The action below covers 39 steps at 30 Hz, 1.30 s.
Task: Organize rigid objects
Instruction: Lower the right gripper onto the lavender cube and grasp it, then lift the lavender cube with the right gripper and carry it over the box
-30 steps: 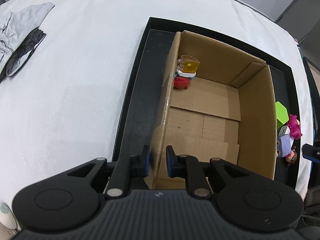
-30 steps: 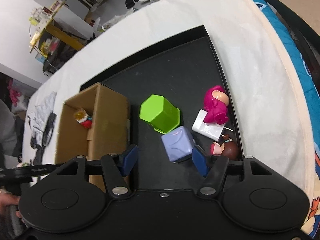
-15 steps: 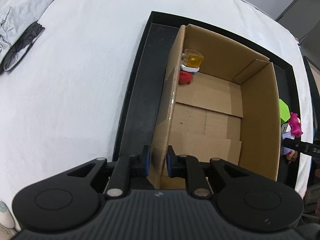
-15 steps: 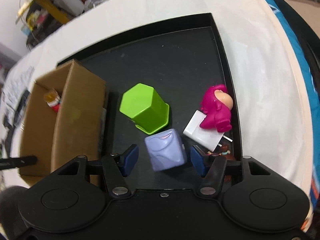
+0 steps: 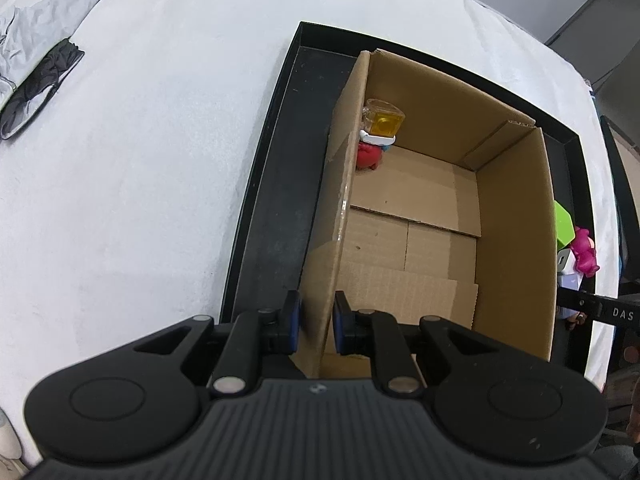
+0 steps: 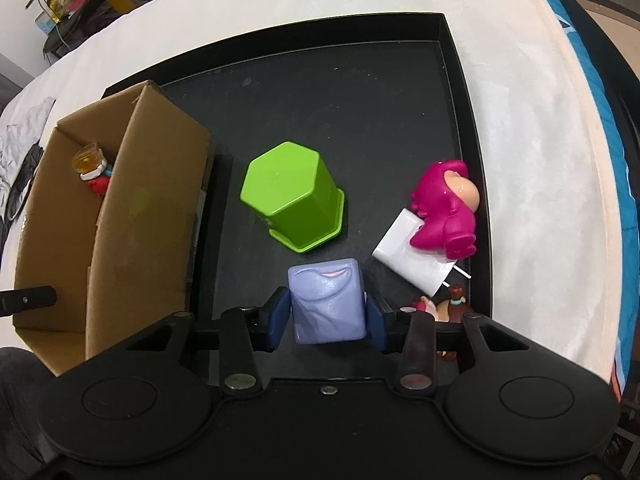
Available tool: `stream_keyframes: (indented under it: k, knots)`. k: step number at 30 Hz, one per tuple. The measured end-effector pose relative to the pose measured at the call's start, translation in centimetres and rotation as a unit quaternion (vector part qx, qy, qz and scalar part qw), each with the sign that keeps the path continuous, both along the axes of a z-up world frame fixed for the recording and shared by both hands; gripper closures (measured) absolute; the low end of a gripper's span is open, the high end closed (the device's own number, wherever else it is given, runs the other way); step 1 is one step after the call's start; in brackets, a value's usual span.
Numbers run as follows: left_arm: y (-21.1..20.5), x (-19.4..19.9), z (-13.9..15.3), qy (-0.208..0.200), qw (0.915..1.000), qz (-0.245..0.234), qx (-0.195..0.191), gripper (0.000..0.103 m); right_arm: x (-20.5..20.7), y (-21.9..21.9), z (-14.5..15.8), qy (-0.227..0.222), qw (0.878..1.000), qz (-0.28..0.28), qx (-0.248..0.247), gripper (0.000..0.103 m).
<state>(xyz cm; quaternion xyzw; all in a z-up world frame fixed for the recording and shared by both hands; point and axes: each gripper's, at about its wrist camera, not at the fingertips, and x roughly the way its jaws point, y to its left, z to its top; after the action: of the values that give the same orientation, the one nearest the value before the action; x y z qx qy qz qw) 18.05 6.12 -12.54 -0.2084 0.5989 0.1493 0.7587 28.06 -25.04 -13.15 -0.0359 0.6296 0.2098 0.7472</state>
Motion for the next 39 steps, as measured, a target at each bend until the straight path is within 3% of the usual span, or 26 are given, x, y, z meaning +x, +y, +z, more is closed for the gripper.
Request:
stream_keyframes:
  k: [21, 39]
  knots:
    - [-0.4, -0.7, 0.1, -0.016, 0.9997, -0.017, -0.001, 0.090, -0.8, 1.7, 6.8, -0.046, 0.999, -0.021, 0.018, 0.062]
    - [0.3, -1.4, 0.1, -0.032, 0.9988, -0.020, -0.032, 0.089, -1.8, 6.9, 10.3, -0.075, 0.997, 0.012, 0.031, 0.062]
